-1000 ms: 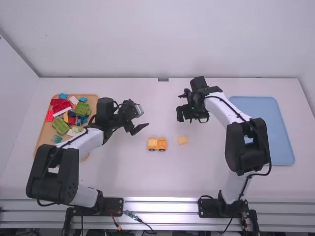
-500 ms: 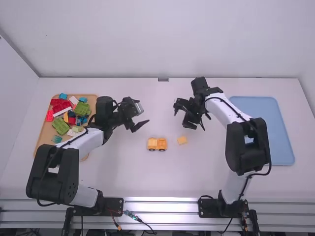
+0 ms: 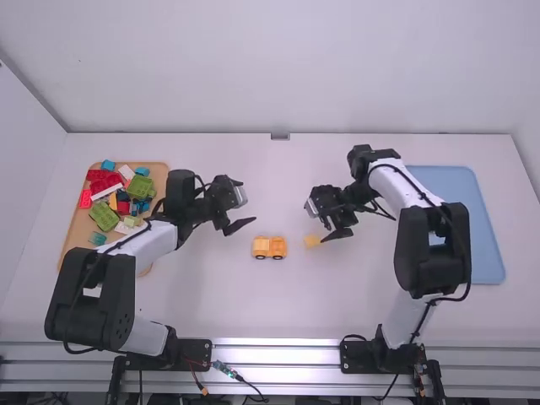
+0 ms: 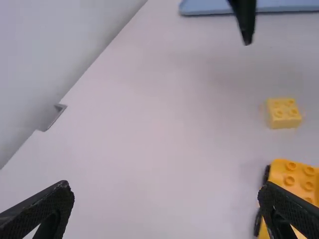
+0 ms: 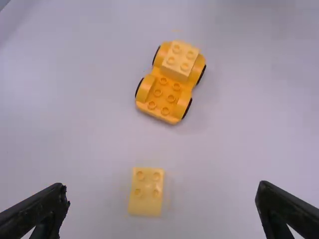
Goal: Assemble lego blocks to make yellow taxi
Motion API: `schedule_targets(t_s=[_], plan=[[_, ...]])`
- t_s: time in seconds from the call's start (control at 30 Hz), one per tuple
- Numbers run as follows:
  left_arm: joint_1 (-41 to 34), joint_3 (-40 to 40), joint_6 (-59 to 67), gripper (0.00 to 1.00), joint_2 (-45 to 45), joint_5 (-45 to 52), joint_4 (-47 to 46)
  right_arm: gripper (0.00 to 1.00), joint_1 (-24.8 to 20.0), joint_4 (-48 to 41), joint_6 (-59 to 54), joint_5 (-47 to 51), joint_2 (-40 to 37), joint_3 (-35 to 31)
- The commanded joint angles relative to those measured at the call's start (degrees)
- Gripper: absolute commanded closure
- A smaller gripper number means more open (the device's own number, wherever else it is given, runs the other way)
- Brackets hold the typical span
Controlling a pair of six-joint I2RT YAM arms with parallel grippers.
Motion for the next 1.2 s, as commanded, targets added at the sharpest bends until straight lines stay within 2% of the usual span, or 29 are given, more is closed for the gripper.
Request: schedule_targets(t_s=[0.0,0.13,0.3,0.47,0.57,0.6,0.67,0.73,0.83,0.97,1.07,1.17], plan=[[0.4,-2.2,4.3,0.01,-1.2,6.7,0.3,0.01,0.3,-0.3,-5.8,-2.6,-1.4,-0.6],[0.4,-5.0,4.3,0.01,-1.2,10.5,5.7,0.01,1.9,-0.1,-5.9,-2.7,-1.4,-2.2],[0.4,-7.9,3.8,0.01,-1.2,10.7,12.3,0.01,3.1,1.4,-6.1,-1.1,-1.4,-3.9],[0.4,-8.5,3.8,0.01,-1.2,12.2,11.9,0.01,5.7,4.2,-5.8,-3.6,-1.4,-4.1],[0.4,-8.2,1.1,0.01,-1.2,11.7,11.5,0.01,7.5,9.4,8.5,1.2,-1.4,-3.2],[0.4,-8.0,-1.2,0.01,-1.2,10.8,11.3,0.01,8.3,13.3,20.7,5.1,-1.5,-2.3],[0.4,-7.9,-2.2,0.01,-1.2,9.8,11.4,0.01,9.0,17.6,34.6,10.5,-1.7,-1.6],[0.4,-8.1,-1.7,0.01,-1.2,9.2,11.2,0.01,9.6,20.0,42.2,14.9,-2.0,-1.4],[0.4,-8.1,-1.5,0.01,-1.2,8.4,11.0,0.01,8.9,21.7,41.6,11.1,-2.8,-2.8],[0.4,-8.1,-0.2,0.01,-1.2,7.9,10.5,0.01,6.5,24.1,42.1,6.2,-7.0,-7.1],[0.4,-8.1,-0.2,0.01,-1.2,7.4,9.9,0.01,3.5,30.9,43.5,3.5,-11.9,-14.4],[0.4,-8.0,-0.2,0.01,-1.2,7.4,9.4,0.01,2.7,36.2,41.1,0.3,-14.7,-21.0]])
